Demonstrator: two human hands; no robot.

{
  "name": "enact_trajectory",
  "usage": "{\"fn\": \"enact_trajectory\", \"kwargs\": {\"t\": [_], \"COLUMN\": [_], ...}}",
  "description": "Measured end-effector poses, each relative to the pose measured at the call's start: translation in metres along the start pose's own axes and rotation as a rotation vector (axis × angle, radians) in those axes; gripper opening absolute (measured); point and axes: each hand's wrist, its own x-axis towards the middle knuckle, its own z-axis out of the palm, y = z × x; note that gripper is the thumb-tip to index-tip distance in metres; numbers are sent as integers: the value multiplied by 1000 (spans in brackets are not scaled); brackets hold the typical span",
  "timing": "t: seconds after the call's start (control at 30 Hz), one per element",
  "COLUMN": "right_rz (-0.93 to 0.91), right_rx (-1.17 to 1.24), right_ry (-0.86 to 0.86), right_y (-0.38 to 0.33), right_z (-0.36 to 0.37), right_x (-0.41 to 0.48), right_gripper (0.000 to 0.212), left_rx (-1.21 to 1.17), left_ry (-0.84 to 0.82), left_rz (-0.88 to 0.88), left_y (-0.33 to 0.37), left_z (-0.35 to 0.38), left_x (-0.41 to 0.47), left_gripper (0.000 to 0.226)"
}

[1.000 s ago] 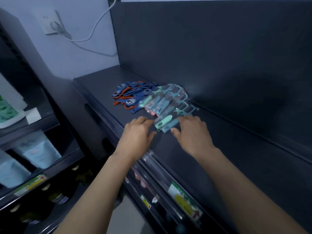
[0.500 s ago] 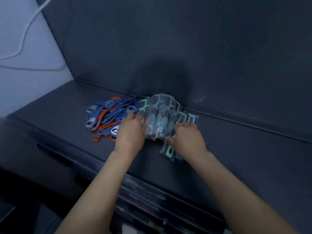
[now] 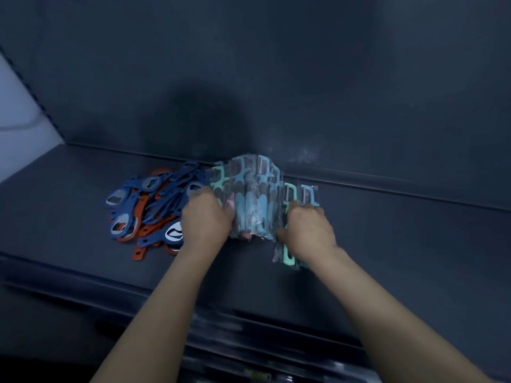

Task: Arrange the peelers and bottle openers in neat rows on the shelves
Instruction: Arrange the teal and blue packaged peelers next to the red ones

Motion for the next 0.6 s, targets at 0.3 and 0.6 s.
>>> {"fn": "enact_trajectory", "kwargs": {"t": [0.3, 0.6], "right_rz": [87, 51], "right_rx": [166, 215], "right_ry": [25, 143], "right_y": [2, 28], "right_z": [1, -3], "right_x": [7, 5], "right_gripper": [36, 32], "left_rx": [-134, -46], "left_ry": [76, 62], "left_rz": [25, 207], "left_y": [13, 54], "left_z": [-13, 18], "left_x": [-21, -49], "left_gripper": [35, 37]}}
